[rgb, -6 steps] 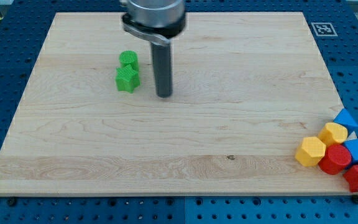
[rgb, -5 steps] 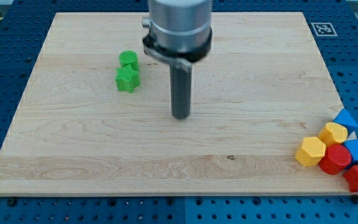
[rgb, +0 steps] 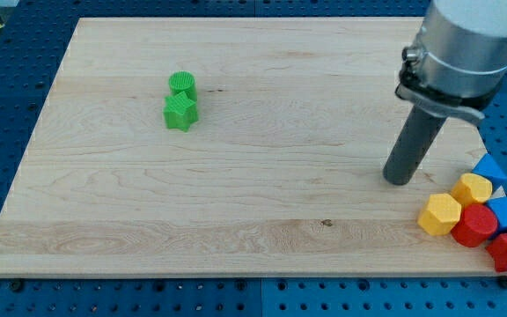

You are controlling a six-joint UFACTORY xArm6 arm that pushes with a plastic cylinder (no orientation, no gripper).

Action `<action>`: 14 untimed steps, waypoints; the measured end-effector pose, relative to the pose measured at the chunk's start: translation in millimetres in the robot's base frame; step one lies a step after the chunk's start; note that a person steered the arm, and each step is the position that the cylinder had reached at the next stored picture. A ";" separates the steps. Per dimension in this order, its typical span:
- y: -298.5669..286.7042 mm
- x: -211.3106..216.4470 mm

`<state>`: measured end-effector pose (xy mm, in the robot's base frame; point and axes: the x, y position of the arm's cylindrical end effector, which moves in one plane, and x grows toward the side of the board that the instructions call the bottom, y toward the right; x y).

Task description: Move the red star towards center

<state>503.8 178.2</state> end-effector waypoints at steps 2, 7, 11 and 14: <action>81.9 -49.2; 165.4 81.0; 143.4 112.3; 91.6 113.1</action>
<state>617.0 269.9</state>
